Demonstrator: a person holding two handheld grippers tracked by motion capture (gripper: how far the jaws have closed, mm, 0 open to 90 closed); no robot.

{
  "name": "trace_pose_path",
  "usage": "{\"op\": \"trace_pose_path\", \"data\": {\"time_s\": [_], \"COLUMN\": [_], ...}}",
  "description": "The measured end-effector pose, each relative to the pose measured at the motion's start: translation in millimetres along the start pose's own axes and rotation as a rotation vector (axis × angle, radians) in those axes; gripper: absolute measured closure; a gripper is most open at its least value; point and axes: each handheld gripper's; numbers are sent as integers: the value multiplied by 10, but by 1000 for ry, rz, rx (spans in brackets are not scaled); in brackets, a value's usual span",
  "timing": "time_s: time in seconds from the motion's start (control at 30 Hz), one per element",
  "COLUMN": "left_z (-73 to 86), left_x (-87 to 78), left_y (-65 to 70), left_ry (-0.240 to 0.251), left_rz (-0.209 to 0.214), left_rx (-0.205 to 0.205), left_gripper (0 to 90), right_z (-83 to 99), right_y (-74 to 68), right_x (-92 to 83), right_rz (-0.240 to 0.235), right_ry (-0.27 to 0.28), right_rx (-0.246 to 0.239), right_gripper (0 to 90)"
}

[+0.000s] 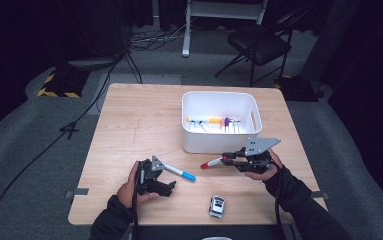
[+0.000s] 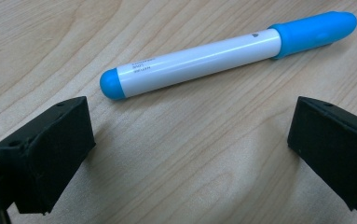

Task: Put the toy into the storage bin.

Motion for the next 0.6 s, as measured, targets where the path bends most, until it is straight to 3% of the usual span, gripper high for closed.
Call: {"op": "trace_pose_path", "data": {"time_s": [0.2,0.6], "left_z": [0,0], "left_x": [0,0], "left_y": [-1,0], "left_ry": [0,0], "left_rz": [0,0], "left_rx": [1,0], "left_gripper": [5,5], "right_z": [-119,-382], "right_y": [42,98], "right_x": [-125,-281], "right_rz": [20,14], "right_ry": [11,44], "right_rx": [-17,-34], "right_gripper": [768,768]}}
Point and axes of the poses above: each handheld gripper's, and its own axes: x roughly forward along the jaws, z roughly out of its underside, y roughly to its right, and after that the axes turned 1 degree about -x, right-handed
